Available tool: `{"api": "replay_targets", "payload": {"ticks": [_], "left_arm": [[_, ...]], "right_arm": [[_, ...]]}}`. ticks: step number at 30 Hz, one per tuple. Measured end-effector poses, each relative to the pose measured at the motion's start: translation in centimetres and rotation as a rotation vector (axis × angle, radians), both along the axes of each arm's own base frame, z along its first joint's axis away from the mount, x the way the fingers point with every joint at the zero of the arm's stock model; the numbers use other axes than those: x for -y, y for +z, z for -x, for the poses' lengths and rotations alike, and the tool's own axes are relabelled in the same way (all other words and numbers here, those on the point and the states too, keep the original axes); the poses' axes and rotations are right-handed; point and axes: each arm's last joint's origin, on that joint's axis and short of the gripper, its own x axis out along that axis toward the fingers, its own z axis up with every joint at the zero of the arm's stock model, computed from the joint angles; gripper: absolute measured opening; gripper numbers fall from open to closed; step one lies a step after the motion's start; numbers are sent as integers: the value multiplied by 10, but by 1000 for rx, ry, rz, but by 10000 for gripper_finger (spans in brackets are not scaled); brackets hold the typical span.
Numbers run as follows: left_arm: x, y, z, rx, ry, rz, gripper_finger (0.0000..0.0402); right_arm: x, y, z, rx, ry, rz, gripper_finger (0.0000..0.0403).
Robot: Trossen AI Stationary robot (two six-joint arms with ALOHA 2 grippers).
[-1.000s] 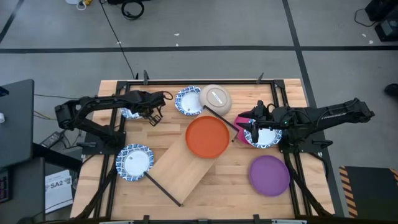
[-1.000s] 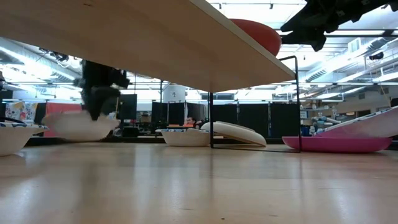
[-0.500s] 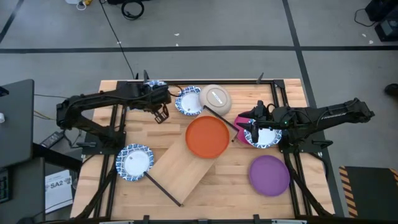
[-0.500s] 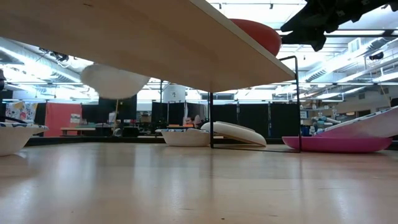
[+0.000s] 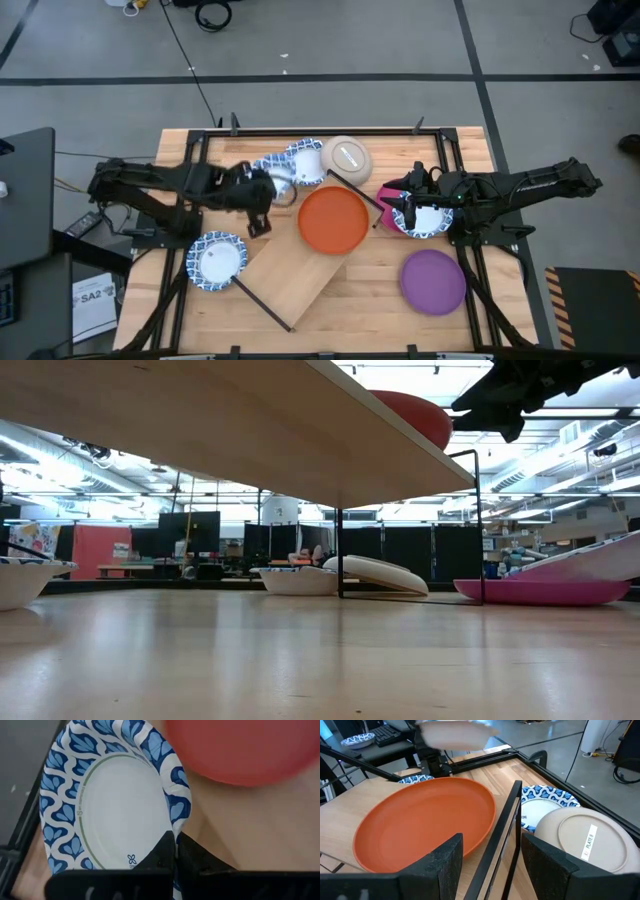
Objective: Place and stack plates onto a shelf
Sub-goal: Put the white blue patterned plate on the shelf
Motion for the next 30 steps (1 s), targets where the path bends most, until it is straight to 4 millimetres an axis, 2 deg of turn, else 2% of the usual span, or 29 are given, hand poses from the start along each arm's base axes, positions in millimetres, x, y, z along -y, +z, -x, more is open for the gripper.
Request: {"api": "replay_targets", "payload": {"ticks": [17,24,30], "left_arm": [[101,2,33,107,-193,172,6],[128,8,37,229,-264,210,6],[145,-8,29,181,-300,178,6]], "right_arm": [[0,0,0,0,0,2,206],[0,0,0,0,1,2,206],[0,0,0,0,1,2,206]]}}
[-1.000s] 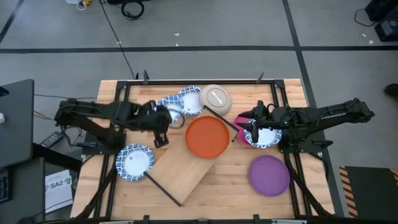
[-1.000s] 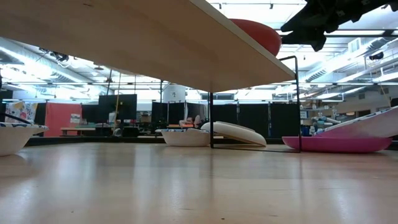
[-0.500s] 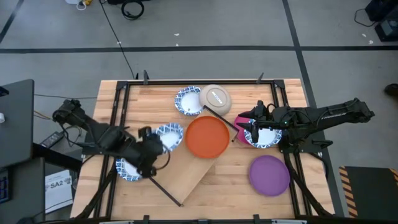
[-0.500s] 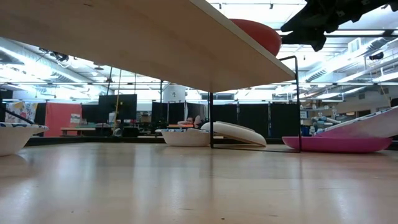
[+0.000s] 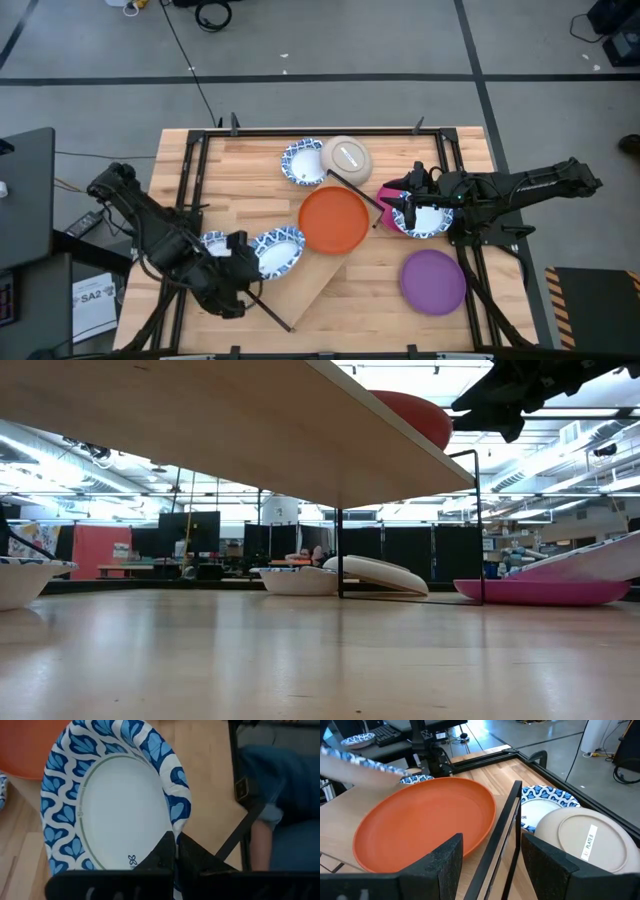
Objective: Place and stack plates onto a shelf
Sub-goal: Put the white blue patterned plate on the shelf
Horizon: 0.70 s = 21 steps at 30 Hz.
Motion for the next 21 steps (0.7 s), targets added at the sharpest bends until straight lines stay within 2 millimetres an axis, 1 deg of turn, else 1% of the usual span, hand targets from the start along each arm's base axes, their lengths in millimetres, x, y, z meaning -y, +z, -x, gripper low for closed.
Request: {"api": "replay_targets", "payload": {"ticks": [3,9,13,21], "left_arm": [[10,-13,-7,-43,-37,-26,7],[23,-30,-20,-91,-110,-62,8],[26,-35,-22,-118,-135,-59,10],[27,-35,-22,-139,-157,-28,12]], "right_arm": [[0,0,0,0,0,0,206],[0,0,0,0,0,0,206],[0,0,0,0,0,0,206],[0,0,0,0,0,0,206]]}}
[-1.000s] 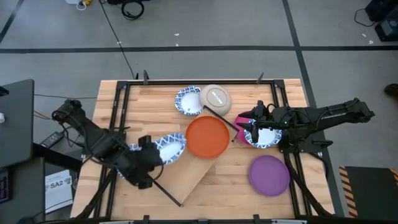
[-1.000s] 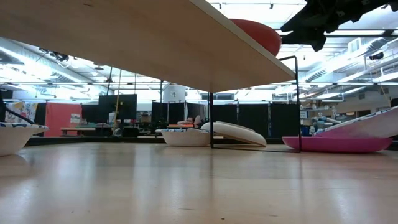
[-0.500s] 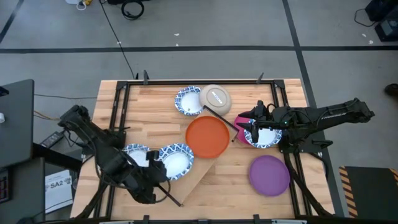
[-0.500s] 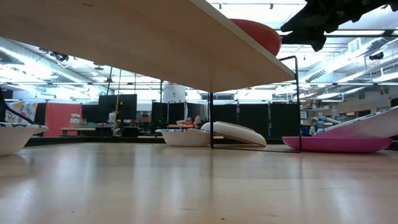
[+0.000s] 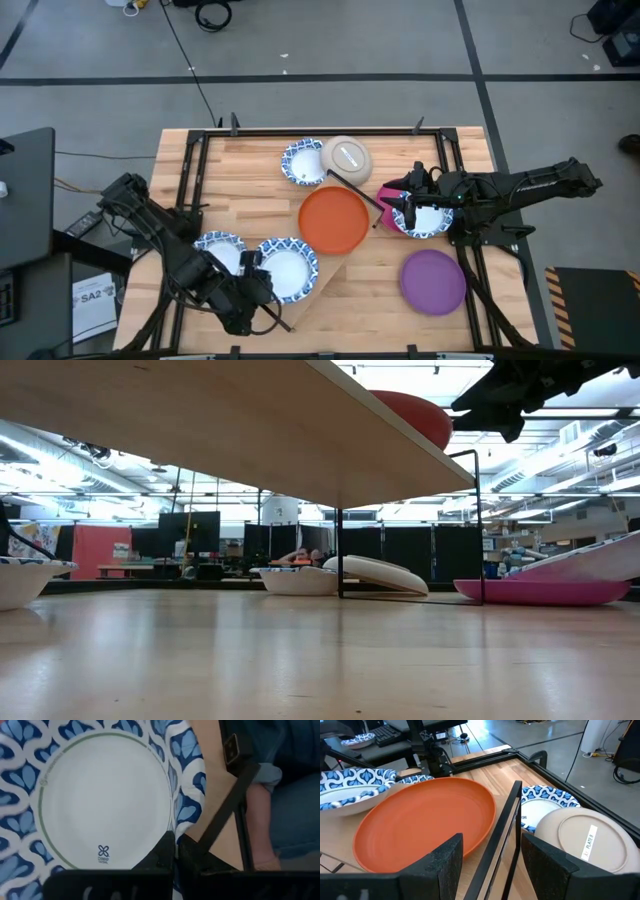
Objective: Place and stack plates onto a shelf
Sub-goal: Put the white blue patterned plate on the shelf
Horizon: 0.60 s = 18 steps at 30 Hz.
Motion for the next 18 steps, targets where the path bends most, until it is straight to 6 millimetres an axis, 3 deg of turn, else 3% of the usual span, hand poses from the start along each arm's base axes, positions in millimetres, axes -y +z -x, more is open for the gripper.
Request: {"api": "replay_targets", "payload": {"ticks": [18], "left_arm": [[0,0,0,-27,59,67,15]], "right_arm": [[0,0,0,0,0,0,206]]}}
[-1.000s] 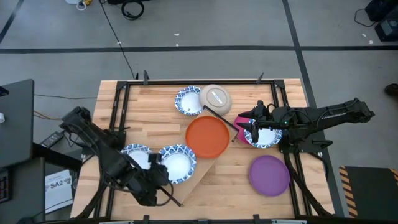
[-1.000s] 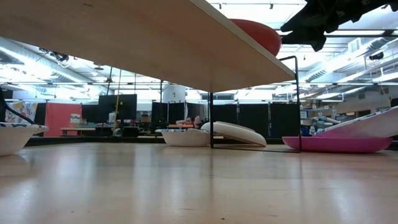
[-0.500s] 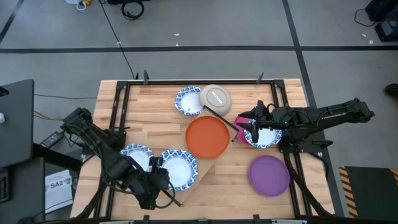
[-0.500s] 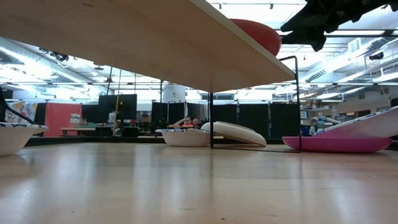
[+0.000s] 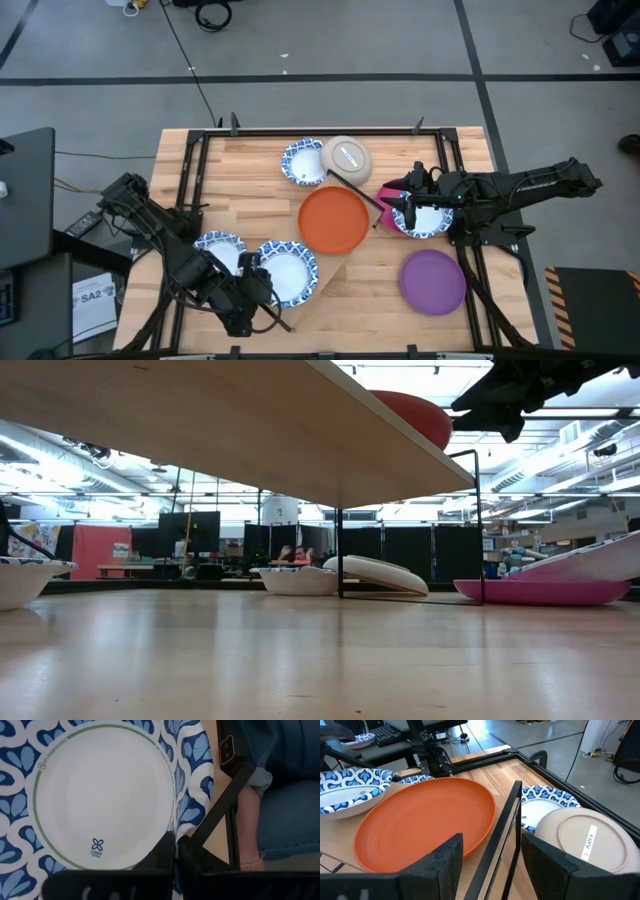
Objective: Place and stack plates onto a shelf
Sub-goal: Put the white blue patterned plate on the shelf, then stack the gray plate on top of the orange plate on the shelf
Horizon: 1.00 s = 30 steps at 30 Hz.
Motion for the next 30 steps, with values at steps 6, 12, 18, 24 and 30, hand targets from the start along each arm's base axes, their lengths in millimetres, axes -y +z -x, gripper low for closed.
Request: {"api": "replay_targets", "payload": {"ticks": [6,12,18,24,30], "left_arm": [[0,0,0,-4,20,13,55],[0,0,0,-4,20,13,115],[0,0,0,-1,20,14,166],[3,2,-3,32,4,32,189],[4,3,-4,53,-16,33,189]], "right_arm": [[0,0,0,0,0,0,206],[0,0,0,0,0,0,206],[0,0,0,0,0,0,206],[0,0,0,0,0,0,206],[0,0,0,0,0,0,206]]}}
